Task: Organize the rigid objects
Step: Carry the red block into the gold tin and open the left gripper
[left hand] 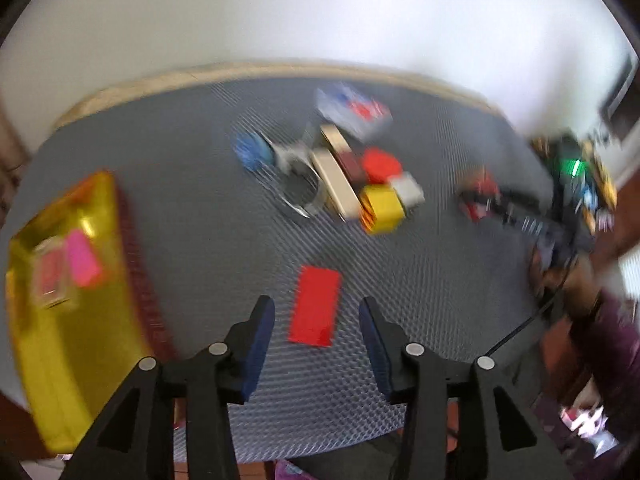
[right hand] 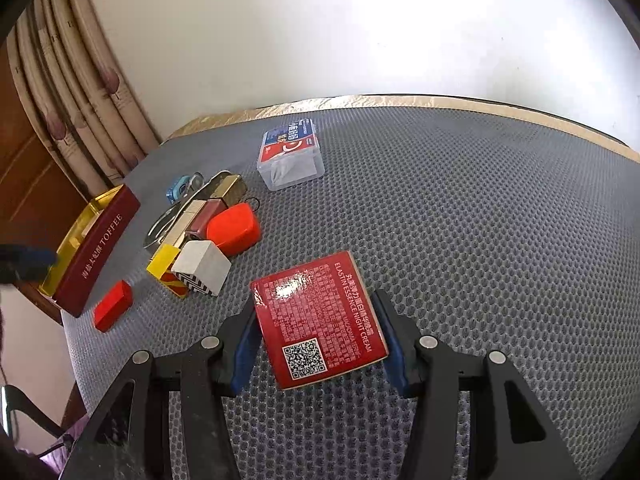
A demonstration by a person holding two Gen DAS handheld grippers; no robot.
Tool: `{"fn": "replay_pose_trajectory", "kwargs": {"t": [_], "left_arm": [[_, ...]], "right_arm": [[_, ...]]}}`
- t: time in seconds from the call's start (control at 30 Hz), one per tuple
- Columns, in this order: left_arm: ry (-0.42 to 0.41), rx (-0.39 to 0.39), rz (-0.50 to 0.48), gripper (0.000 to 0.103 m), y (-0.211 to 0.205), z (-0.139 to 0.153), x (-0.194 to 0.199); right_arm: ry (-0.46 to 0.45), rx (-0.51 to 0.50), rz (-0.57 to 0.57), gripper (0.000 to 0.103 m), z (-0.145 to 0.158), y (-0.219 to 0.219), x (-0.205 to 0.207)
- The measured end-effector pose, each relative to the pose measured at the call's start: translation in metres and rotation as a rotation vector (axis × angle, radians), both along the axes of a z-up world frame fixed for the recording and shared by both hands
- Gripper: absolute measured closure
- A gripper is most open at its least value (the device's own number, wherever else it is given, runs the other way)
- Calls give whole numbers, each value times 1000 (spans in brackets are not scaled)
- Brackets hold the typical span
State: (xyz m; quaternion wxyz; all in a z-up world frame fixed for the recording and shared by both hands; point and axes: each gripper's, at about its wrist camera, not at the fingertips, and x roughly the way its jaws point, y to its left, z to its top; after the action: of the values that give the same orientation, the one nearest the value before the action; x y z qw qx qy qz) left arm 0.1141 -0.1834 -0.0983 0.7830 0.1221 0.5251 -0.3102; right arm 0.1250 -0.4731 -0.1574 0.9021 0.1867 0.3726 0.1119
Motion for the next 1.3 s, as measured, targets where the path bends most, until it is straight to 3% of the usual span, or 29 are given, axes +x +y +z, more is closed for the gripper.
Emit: {"fn": "replay_pose_trajectory", "kwargs": {"t": [0.13,0.23,0.3,0.37,0.4,0.53,0.63,0.7,0.83,0.93,1.0,1.17,1.3], "left_arm": [[54,40,-46,58,-20,-31,12],[22,59,-54,58,-25,-37,21],[101,52,-59,59,-27,-48,30],[106,38,-44,60,-24,-51,34],[93,45,-42,72,-24,-50,33],[39,59,-22,73,-23,-50,28],[28,33,28,73,-10,-40,14],[42,-22,60,73,2,-24,4],[-22,-55,139,72,37,19,7],[-80,-25,243,72,82,44,34],[-89,8,311,72,103,45,57],[-22,27,417,72,145,18,125],[7,17,474,72,142,-5,149]], "right_arm": [[-4,15,0,53,-1,-2,-1],[-6,28,2,53,-2,-2,-1],[-6,33,2,53,-2,-2,-2],[-5,40,-1,53,-2,-2,-2],[-5,44,-3,53,-2,-2,-2],[2,47,-7,53,-3,-3,-2],[4,44,-7,53,-3,-4,-1],[4,41,-6,53,-3,-5,0],[12,30,1,53,-4,-4,3],[16,18,8,53,-4,-2,5],[17,12,10,53,-4,-1,7],[18,11,13,53,-5,0,9],[21,8,17,53,-6,0,9]]}}
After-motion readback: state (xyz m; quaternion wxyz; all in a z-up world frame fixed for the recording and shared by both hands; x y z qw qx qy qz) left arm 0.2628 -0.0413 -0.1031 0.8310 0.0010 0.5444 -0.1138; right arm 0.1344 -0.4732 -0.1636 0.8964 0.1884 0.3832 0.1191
